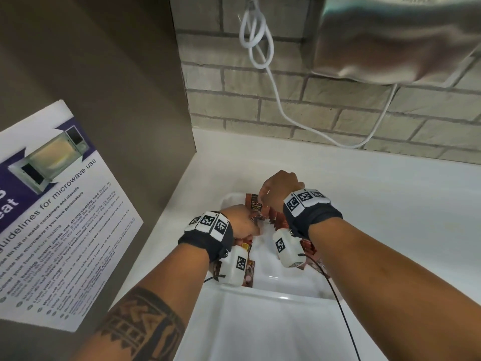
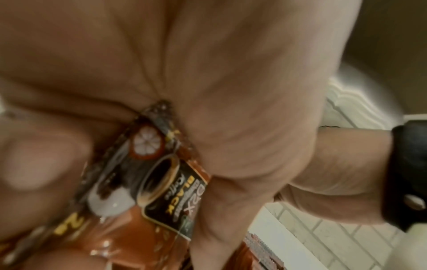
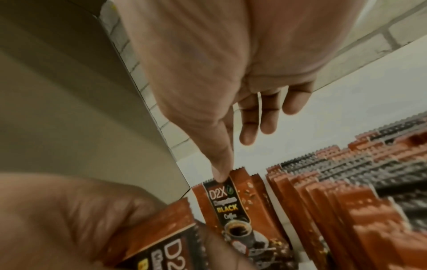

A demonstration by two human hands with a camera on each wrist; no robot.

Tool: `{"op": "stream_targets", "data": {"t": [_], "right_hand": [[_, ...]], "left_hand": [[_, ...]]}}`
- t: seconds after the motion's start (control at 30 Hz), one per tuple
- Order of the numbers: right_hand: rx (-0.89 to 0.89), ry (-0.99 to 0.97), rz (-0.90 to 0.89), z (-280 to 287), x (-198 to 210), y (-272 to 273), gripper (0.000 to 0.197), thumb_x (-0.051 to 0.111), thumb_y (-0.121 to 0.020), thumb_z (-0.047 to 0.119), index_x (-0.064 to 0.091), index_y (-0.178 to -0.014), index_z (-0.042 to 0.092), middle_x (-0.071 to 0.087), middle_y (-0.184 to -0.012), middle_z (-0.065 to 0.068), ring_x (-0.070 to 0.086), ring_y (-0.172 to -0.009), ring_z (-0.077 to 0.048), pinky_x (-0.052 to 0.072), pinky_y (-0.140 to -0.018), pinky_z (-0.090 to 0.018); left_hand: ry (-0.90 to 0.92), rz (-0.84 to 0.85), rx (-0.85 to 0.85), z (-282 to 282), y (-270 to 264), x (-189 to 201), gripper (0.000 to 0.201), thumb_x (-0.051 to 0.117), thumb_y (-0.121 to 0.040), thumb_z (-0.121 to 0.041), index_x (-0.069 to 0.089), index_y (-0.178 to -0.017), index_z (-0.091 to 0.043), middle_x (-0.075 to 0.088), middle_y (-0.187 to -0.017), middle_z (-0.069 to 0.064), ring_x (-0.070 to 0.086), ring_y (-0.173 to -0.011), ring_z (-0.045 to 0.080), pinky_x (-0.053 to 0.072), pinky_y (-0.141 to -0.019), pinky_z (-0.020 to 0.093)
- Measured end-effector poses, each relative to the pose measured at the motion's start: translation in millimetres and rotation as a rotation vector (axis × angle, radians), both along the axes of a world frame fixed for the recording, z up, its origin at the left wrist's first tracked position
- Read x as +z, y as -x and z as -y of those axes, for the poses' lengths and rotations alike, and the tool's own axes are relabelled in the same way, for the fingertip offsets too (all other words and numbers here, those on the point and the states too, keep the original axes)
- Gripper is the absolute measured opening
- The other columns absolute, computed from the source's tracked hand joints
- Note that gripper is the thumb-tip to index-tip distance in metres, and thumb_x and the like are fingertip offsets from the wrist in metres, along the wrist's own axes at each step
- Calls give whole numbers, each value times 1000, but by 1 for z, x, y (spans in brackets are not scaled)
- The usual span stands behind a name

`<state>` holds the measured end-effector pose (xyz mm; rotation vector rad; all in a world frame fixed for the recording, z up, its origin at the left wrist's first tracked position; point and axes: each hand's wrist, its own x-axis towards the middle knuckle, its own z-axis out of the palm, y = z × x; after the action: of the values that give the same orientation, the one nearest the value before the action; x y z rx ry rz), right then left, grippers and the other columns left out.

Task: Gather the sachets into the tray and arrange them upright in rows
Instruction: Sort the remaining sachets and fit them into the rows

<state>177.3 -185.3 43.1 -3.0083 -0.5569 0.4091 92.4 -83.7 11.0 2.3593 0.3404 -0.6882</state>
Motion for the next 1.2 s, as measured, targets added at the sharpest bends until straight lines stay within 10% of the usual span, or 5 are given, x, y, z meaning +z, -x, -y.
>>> {"op": "stream_targets", "data": {"t": [0.93,1.1,1.2], "right_hand": [[-31,-146,-77,2,-8,-10,18,67,-83,22,71,-101,27,63,-110,1,57,-109,-22,44,-98,-40],[25,-366,-129,18,14,-5,14,65,-86,17,71,-84,30,63,-91,15,61,-97,-12,46,-78,-22],[78,-435,-243,29,23,3,3,71,-87,31,71,-85,29,64,-83,17,60,-86,-6,38,-62,-16]], "left_hand": [[-52,-59,-8,1,-19,0,20,65,-93,-25,65,-87,-6,60,-67,3,53,-50,16,44,-49,22],[299,-7,183,-11,-6,12,19,62,-90,1,67,-108,-3,66,-78,7,65,-56,18,54,-49,24],[637,83,244,-17,7,14,21,59,-91,11,64,-110,2,70,-92,12,73,-87,27,62,-81,38]]}}
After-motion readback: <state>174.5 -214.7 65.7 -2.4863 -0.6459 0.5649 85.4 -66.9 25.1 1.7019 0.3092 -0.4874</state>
